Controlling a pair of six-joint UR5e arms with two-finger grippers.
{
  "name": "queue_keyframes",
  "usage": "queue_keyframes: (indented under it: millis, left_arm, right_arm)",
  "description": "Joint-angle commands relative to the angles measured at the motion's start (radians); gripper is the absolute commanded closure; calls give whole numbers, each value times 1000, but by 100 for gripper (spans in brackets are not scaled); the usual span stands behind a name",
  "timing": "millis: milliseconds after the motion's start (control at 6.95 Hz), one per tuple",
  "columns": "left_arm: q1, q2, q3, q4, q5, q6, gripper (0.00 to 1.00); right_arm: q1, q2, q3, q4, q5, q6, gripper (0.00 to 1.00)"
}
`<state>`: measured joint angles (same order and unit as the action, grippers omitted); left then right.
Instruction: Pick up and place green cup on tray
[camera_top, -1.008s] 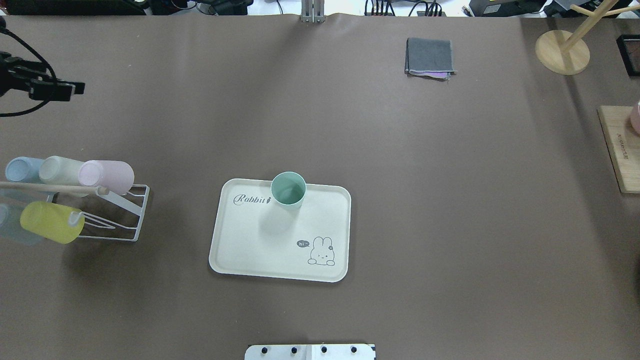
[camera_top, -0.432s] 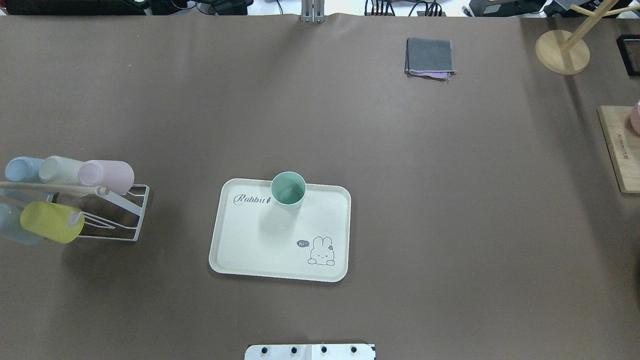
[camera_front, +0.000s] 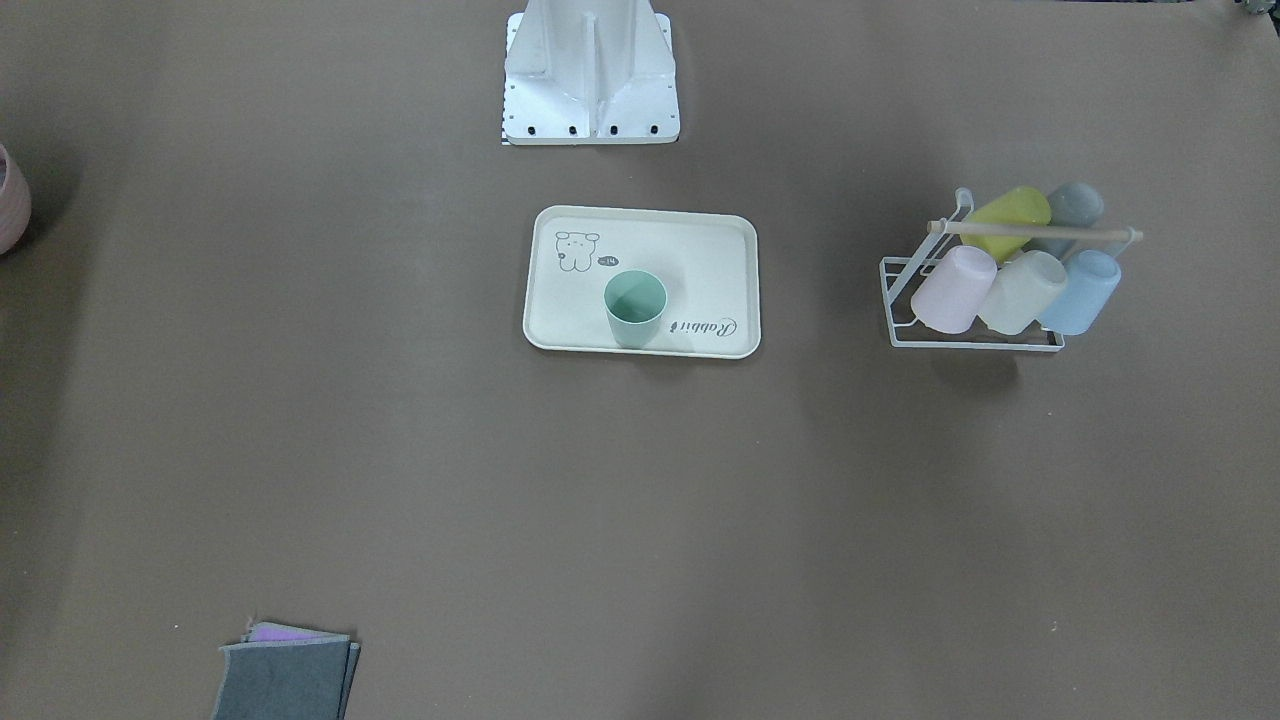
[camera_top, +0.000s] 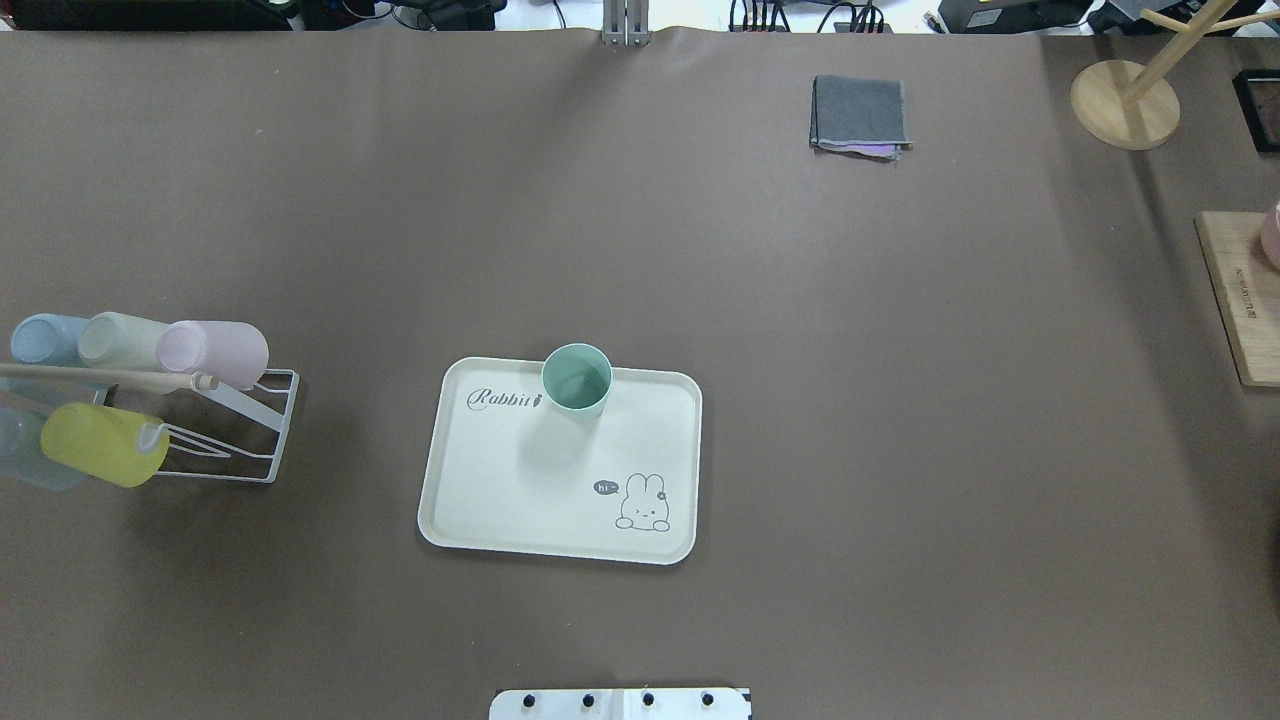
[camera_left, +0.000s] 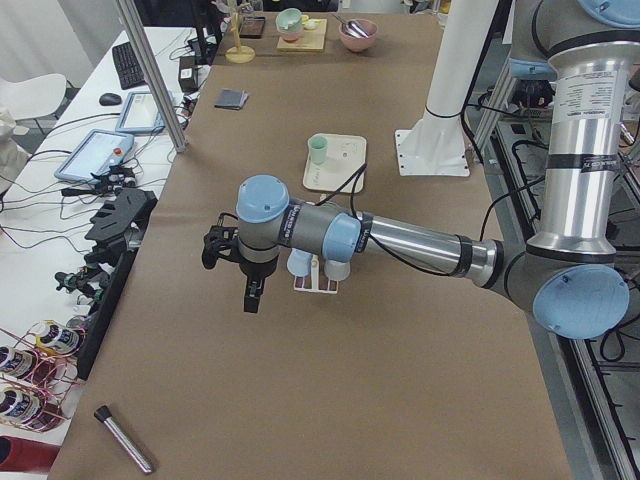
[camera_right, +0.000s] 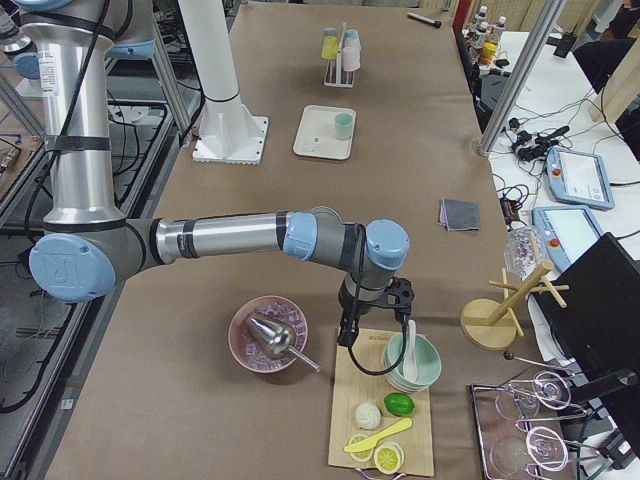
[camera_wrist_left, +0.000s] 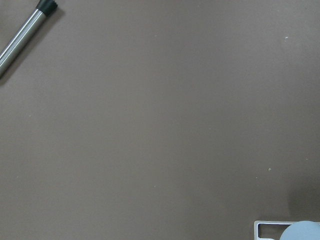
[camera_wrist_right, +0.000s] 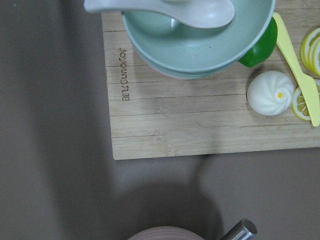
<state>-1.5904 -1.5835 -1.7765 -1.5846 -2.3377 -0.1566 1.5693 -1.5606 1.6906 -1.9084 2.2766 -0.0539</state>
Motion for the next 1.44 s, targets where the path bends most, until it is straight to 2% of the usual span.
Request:
queue_keyframes:
  millis: [0, 288, 432, 1295]
  left_arm:
    - [-45, -6, 24, 122, -8, 11, 3]
    - [-100, -53, 162, 129, -6, 119, 3]
    - [-103, -59, 185, 129, -6, 127, 3]
    - [-102, -53, 198, 118, -8, 126, 3]
  right_arm:
    - [0, -6, -2, 2, -6, -1, 0]
    - [0, -24, -2, 2, -6, -1, 0]
    - [0, -26, -2, 2, -5, -1, 0]
    - [0, -47, -3, 3, -2, -6, 0]
